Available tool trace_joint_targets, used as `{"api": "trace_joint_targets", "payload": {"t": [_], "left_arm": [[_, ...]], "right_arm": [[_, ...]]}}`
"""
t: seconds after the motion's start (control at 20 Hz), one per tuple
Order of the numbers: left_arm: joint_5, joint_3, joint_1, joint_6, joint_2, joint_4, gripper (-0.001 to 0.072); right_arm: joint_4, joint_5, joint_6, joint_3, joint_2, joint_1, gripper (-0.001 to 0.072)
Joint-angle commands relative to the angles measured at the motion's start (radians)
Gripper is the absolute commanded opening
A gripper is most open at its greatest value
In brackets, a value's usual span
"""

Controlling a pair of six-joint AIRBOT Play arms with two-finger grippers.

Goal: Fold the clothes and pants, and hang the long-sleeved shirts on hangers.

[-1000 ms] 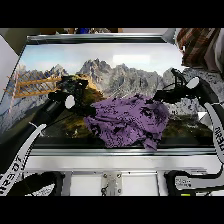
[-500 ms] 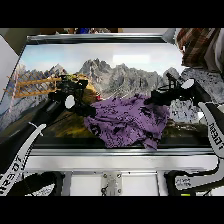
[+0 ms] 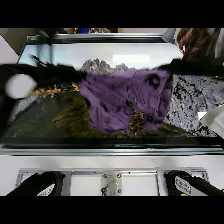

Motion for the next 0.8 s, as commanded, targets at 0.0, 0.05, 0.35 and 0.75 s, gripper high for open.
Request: {"api": "trace_joint_targets", "payload": {"t": [0.0, 0.05, 0.35, 0.75], "left_arm": [[0.058, 0.301, -0.044, -0.002, 0.149, -0.006, 0.0016], [0.082, 0.345, -0.078, -0.002, 0.180, -0.003, 0.0015], [0.166, 0.441, -0.221, -0.001, 0.209, 0.011, 0.0016], [0.081, 0.453, 0.068, -0.068, -0.113, 0.098, 0.0016]], "right_arm": [[0.046, -0.041, -0.003, 0.141, 0.247, -0.003, 0.0028], [0.049, -0.072, -0.003, 0.150, 0.304, -0.003, 0.0029], [0.055, -0.184, 0.119, 0.150, 0.461, -0.004, 0.0029], [0.054, -0.053, 0.184, 0.148, 0.208, -0.003, 0.0028]]}}
